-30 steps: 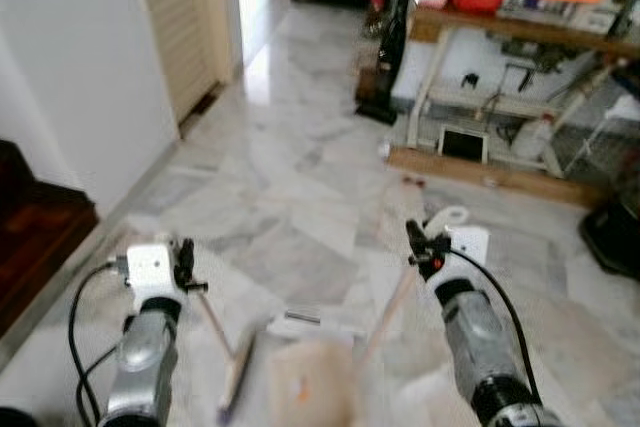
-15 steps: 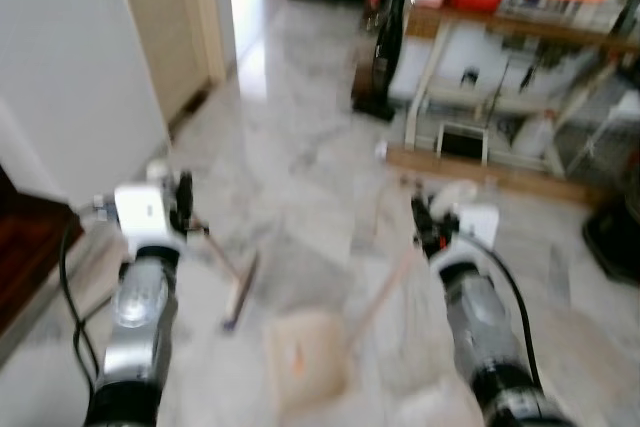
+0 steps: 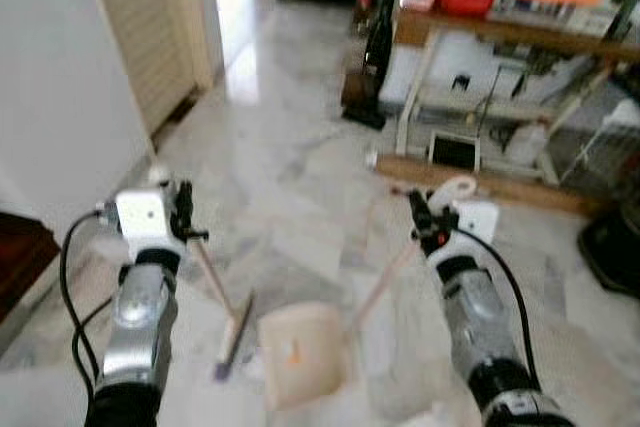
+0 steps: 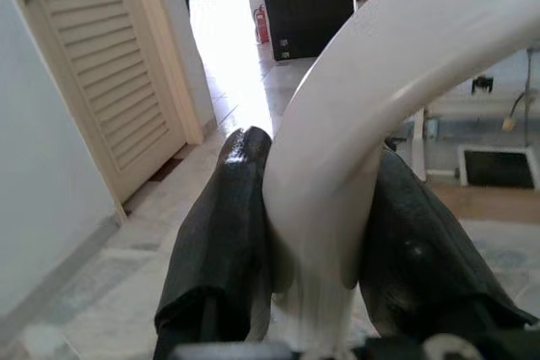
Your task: Sweep floor
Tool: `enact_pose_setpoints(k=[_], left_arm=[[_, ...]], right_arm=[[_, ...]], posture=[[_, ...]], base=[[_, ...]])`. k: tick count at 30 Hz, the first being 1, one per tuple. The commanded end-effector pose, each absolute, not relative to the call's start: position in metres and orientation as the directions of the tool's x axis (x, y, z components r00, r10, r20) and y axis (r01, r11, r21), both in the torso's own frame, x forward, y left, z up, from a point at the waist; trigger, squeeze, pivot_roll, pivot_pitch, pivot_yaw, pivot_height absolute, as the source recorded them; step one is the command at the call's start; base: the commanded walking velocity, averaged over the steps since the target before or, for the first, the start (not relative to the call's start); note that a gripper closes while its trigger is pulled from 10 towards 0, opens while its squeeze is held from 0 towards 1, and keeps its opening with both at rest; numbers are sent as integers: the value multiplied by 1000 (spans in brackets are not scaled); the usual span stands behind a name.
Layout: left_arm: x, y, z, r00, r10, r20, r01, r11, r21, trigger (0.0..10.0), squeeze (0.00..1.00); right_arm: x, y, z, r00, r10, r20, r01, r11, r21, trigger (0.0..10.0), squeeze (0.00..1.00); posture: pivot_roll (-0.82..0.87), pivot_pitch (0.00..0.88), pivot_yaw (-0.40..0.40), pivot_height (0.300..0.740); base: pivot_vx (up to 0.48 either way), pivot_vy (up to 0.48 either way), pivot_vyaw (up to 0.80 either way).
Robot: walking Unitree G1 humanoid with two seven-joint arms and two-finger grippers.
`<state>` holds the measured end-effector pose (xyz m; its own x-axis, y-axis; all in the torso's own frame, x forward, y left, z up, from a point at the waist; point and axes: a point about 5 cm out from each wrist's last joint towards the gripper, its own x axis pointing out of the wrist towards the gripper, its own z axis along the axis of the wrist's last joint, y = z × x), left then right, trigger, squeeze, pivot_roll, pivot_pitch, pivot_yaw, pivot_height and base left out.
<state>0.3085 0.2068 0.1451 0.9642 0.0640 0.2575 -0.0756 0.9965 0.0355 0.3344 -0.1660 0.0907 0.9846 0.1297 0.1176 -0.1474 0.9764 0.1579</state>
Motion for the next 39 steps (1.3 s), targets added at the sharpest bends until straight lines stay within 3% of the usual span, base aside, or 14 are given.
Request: enact_pose_setpoints(k=[1, 27, 39], left_arm=[[309, 197, 153, 955, 37, 295, -46, 999, 23, 10000, 0], [311, 215, 146, 970, 23, 242, -61, 987, 149, 10000, 0], [312, 221, 130, 985, -25, 169, -20, 965, 260, 10000, 0]], right_arm=[[336, -175, 97, 985, 100, 140, -121, 982, 145, 10000, 0], [334, -197, 87, 998, -31, 63, 28, 999, 42, 10000, 0], [336, -205, 85, 995, -98, 21, 100, 990, -97, 10000, 0]], posture=[[49, 0, -38, 740], [49, 0, -39, 740], [48, 0, -44, 740]], base=[[0, 0, 0], [0, 0, 0], [0, 0, 0]])
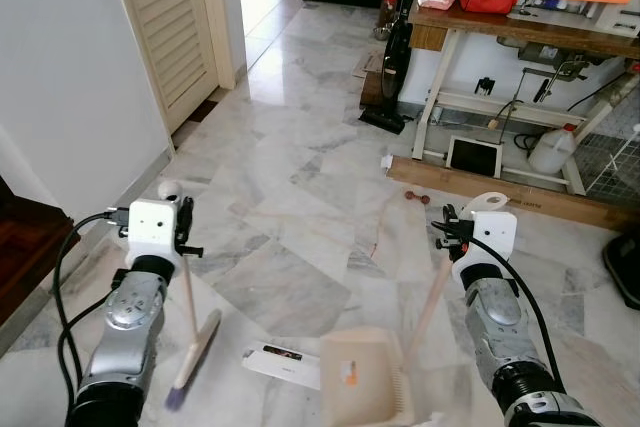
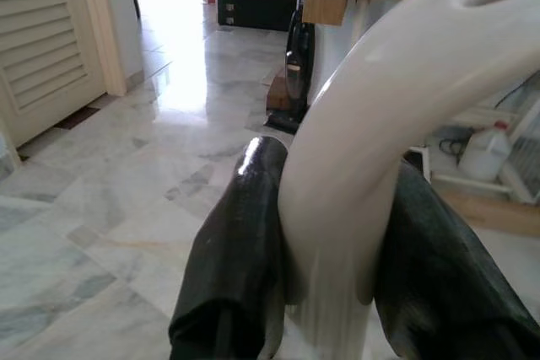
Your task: Sweep floor
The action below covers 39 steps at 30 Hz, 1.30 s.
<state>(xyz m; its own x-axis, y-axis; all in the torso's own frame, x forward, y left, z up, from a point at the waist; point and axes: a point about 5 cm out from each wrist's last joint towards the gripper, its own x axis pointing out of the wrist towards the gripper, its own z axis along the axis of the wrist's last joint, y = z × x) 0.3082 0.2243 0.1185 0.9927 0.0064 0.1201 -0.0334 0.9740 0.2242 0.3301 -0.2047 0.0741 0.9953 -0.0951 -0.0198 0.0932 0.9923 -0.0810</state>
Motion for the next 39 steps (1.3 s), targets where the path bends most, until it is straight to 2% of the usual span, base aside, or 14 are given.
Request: enact_pose_setpoints(k=[1, 10, 33, 39], left_arm=[[313, 222, 130, 985, -25, 169, -21, 963, 268, 10000, 0], [316, 223, 126, 986, -30, 162, -18, 958, 285, 10000, 0], [328, 209, 120, 986, -14, 168, -21, 979, 204, 10000, 0], [330, 223, 122, 983, 52, 178, -88, 977, 196, 10000, 0]], right_arm=[[337, -206, 85, 994, -105, 19, 107, 988, -112, 10000, 0], [338, -208, 82, 990, -140, -3, 136, 971, -194, 10000, 0], [347, -190, 84, 987, -158, -10, 152, 967, -207, 10000, 0], [348, -187, 85, 982, -190, 3, 186, 957, -223, 10000, 0]], posture=[[48, 0, -44, 740], [50, 0, -51, 740], [54, 20, -63, 740], [63, 28, -75, 740]], base=[[0, 0, 0], [0, 0, 0], [0, 0, 0], [0, 0, 0]])
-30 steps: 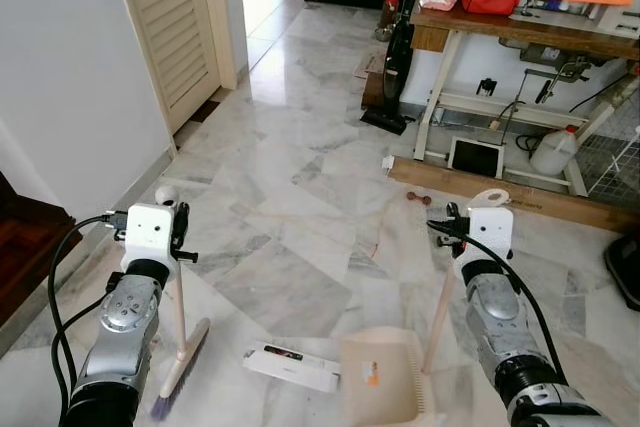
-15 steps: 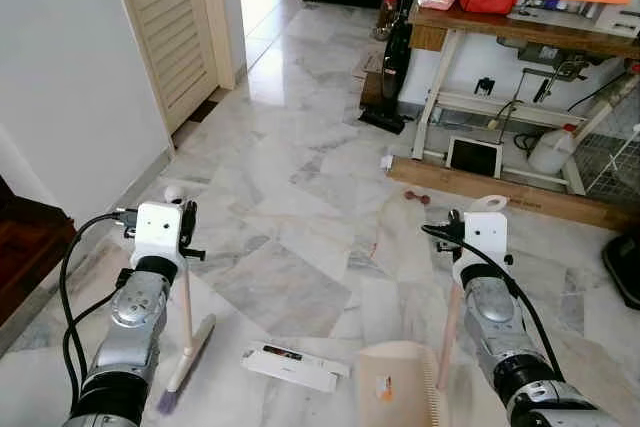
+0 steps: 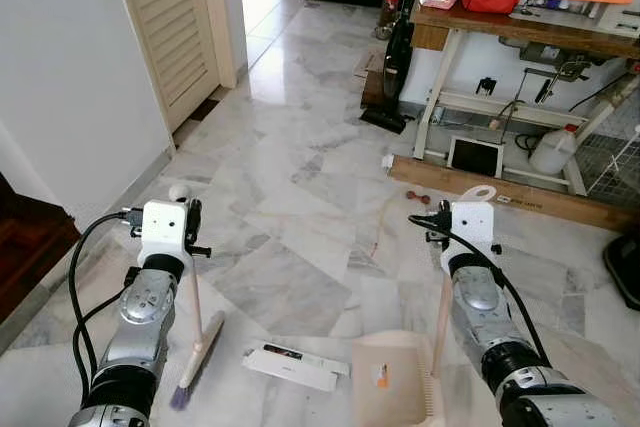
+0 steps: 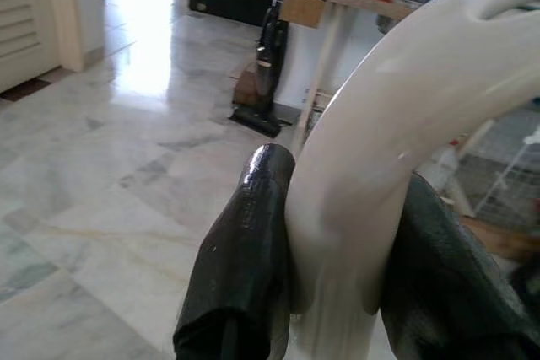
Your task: Sweep floor
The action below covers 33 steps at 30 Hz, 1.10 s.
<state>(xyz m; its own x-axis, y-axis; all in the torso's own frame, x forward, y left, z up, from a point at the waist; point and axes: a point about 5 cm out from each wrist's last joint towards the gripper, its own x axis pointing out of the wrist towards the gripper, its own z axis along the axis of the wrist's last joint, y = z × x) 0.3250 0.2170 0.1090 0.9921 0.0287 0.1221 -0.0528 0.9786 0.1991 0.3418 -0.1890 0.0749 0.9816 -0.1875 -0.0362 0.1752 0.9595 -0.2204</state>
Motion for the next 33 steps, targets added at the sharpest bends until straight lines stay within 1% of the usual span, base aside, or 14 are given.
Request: enact_pose_setpoints(k=[1, 6, 11, 12, 18, 26, 30, 33], left_arm=[[330, 225, 123, 982, 56, 178, -91, 977, 195, 10000, 0], [331, 226, 127, 977, 75, 199, -111, 978, 174, 10000, 0], [334, 222, 126, 974, 96, 204, -122, 986, 115, 10000, 0], [335, 219, 125, 975, 103, 198, -122, 989, 86, 10000, 0], [338, 212, 120, 978, 114, 173, -117, 993, 8, 10000, 0], [337, 215, 123, 976, 113, 188, -116, 993, 3, 10000, 0], [337, 218, 130, 971, 111, 210, -115, 993, 8, 10000, 0], [336, 218, 142, 963, 94, 254, -100, 995, 11, 10000, 0]], right_arm=[[348, -187, 85, 982, -191, 2, 187, 957, -221, 10000, 0], [350, -180, 87, 984, -178, 10, 176, 963, -202, 10000, 0], [351, -170, 88, 987, -160, 18, 160, 970, -184, 10000, 0], [352, -167, 87, 987, -158, 16, 159, 970, -184, 10000, 0], [352, -162, 86, 988, -157, 3, 154, 968, -197, 10000, 0], [349, -166, 80, 983, -182, -14, 174, 956, -235, 10000, 0], [347, -164, 76, 981, -191, -24, 179, 950, -254, 10000, 0], [346, -160, 74, 981, -193, -28, 178, 947, -268, 10000, 0]], posture=[[63, 28, -75, 740], [80, 46, -83, 740], [84, 66, -92, 740], [87, 71, -92, 740], [94, 88, -97, 740], [107, 106, -98, 740], [115, 116, -99, 740], [128, 121, -101, 740]], base=[[0, 0, 0], [0, 0, 0], [0, 0, 0], [0, 0, 0], [0, 0, 0], [0, 0, 0], [0, 0, 0], [0, 0, 0]])
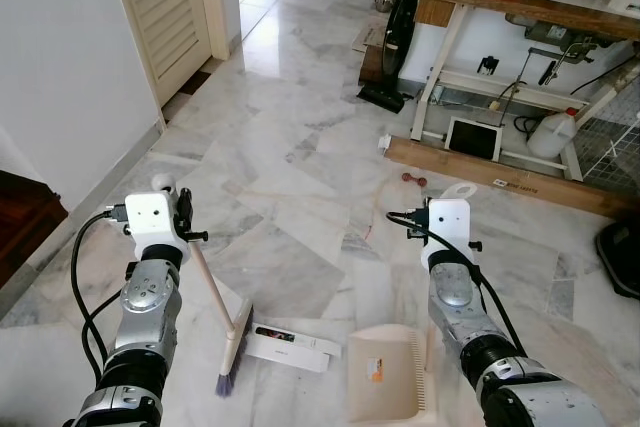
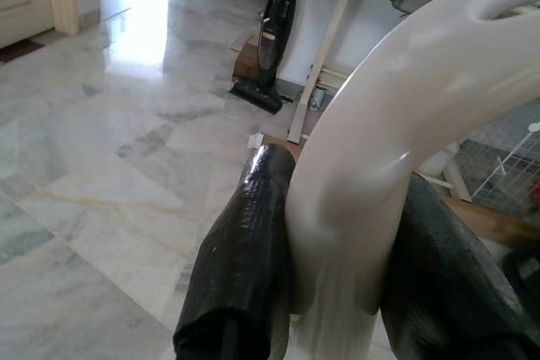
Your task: Sweep floor
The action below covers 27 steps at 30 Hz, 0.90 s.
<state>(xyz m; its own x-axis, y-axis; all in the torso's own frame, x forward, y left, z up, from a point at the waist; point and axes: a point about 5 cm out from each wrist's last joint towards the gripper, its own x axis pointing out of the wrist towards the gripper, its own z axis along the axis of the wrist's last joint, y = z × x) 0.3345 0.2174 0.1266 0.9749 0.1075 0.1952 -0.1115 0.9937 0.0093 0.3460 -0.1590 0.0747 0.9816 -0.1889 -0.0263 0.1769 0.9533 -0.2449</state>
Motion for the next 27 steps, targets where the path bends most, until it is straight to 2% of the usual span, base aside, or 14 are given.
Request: enact_pose_setpoints(k=[1, 11, 18, 21, 27], left_arm=[[336, 218, 145, 961, 88, 263, -95, 995, 14, 10000, 0], [330, 230, 150, 957, 97, 273, -115, 992, 50, 10000, 0], [325, 253, 137, 966, 166, 199, -188, 977, 96, 10000, 0], [324, 252, 122, 984, 137, 112, -150, 982, 116, 10000, 0], [325, 240, 114, 991, 101, 87, -106, 993, 58, 10000, 0]], right_arm=[[346, -159, 74, 981, -193, -30, 178, 947, -269, 10000, 0], [344, -149, 70, 984, -174, -47, 157, 956, -249, 10000, 0], [343, -148, 68, 984, -169, -56, 151, 960, -234, 10000, 0], [342, -146, 67, 985, -164, -59, 146, 961, -235, 10000, 0], [341, -146, 66, 985, -164, -62, 145, 962, -231, 10000, 0]], posture=[[133, 125, -102, 740], [147, 137, -101, 740], [150, 143, -102, 740], [151, 143, -102, 740], [149, 145, -104, 740]], base=[[0, 0, 0], [0, 0, 0], [0, 0, 0], [0, 0, 0], [0, 0, 0]])
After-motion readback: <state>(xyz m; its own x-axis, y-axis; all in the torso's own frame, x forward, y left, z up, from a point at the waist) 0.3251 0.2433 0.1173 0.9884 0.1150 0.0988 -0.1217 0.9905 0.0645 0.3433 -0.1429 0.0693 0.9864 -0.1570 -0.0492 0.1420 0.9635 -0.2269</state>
